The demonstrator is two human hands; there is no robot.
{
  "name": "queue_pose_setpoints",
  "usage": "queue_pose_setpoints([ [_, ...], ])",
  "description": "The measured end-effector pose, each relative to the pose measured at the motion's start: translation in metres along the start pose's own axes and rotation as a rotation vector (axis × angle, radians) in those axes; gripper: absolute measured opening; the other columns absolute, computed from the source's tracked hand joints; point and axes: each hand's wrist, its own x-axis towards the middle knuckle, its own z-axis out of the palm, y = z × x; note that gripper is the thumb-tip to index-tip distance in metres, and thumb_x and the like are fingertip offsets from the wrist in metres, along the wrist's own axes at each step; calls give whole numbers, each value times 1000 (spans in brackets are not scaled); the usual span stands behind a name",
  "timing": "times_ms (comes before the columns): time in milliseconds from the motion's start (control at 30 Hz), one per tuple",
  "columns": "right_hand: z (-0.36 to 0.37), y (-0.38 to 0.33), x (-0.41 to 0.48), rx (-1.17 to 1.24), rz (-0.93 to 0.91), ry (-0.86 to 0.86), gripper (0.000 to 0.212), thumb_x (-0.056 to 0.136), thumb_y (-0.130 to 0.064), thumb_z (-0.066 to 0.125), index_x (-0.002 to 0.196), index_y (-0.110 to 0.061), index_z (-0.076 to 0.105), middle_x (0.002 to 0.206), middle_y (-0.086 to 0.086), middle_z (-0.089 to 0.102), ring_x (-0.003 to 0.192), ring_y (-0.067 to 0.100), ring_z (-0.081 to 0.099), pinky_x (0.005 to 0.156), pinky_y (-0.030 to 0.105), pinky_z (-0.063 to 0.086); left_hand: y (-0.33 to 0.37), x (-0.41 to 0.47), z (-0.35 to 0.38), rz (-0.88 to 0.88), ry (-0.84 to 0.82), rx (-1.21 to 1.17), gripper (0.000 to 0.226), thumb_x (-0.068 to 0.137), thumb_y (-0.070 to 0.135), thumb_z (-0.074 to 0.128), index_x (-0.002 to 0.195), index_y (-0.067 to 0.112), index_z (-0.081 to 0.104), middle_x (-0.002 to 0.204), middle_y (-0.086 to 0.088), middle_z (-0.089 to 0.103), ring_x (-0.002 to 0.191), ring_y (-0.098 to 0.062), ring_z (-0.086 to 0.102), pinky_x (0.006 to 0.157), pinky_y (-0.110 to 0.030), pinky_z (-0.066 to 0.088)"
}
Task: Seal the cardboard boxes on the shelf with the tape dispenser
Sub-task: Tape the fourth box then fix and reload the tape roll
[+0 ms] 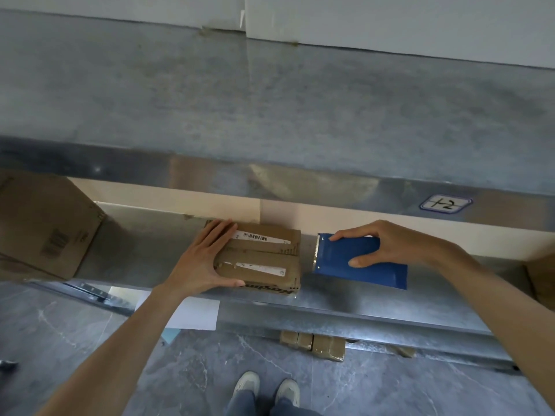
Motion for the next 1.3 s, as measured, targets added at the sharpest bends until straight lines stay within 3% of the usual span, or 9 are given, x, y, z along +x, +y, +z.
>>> queue_pose_setpoints([
  [433, 15, -5, 33, -142, 29, -32, 44, 84, -43, 76, 116, -65, 54, 132, -18, 58, 104, 4, 61, 91, 32, 54, 1, 1, 1, 2, 1, -6, 123, 63, 94, 52, 159, 29, 12, 166, 15, 5, 153, -8, -4, 118, -39, 19],
  [800, 46, -23, 58, -368, 104, -18, 57, 83, -41, 76, 136, -44, 54, 129, -4, 61, 105, 14, 56, 93, 35, 48, 3, 1, 0, 12, 15, -56, 123, 60, 96, 50, 158, 32, 14, 165, 19, 3, 152, -6, -5, 119, -37, 20],
  [867, 52, -21, 55, -369, 135, 39, 60, 83, -44, 76, 138, -44, 51, 121, -4, 64, 101, 15, 59, 90, 35, 49, 3, 2, -1, 7, 16, -57, 124, 59, 98, 48, 158, 33, 13, 164, 20, 2, 152, -6, -6, 119, -38, 22],
  [967, 59, -14, 42, -291, 122, 219, 59, 84, -44, 75, 138, -44, 51, 96, -24, 59, 76, -3, 52, 80, 29, 47, 3, 1, -3, 1, 12, -57, 126, 56, 100, 46, 158, 34, 13, 164, 22, 1, 152, -6, -5, 118, -41, 27],
  [1033, 70, -5, 38, -196, 88, 362, 59, 86, -38, 75, 140, -39, 50, 98, -31, 57, 82, -2, 57, 83, 28, 47, 4, 1, -4, -10, 10, -64, 127, 54, 101, 44, 158, 34, 14, 163, 23, 2, 152, -6, -4, 116, -42, 31],
  [1100, 85, 6, 41, -155, 67, 450, 59, 91, -32, 69, 144, -42, 43, 123, -14, 63, 101, 16, 64, 87, 33, 51, 6, 2, -5, -16, 7, -72, 129, 53, 102, 42, 158, 34, 14, 164, 21, 3, 152, -6, -4, 115, -42, 32],
  [1133, 91, 10, 43, -179, 77, 478, 60, 93, -32, 65, 144, -48, 37, 122, -3, 67, 94, 21, 66, 80, 34, 54, 7, 2, -5, -19, 2, -72, 129, 52, 102, 42, 158, 34, 14, 164, 21, 2, 152, -5, -5, 116, -42, 31],
  [1233, 103, 16, 47, -236, 150, 540, 60, 96, -35, 57, 144, -55, 28, 78, 8, 67, 59, 19, 58, 53, 25, 45, 7, 1, -6, -29, -1, -81, 127, 54, 96, 53, 158, 34, 14, 164, 22, 1, 151, -3, -7, 118, -39, 29],
  [1300, 114, 16, 46, -299, 178, 560, 58, 99, -37, 54, 146, -53, 24, 73, 7, 65, 53, 17, 55, 50, 27, 43, 7, 1, -5, -37, 11, -90, 125, 56, 91, 60, 158, 34, 16, 164, 22, 3, 152, -4, -6, 119, -38, 28],
])
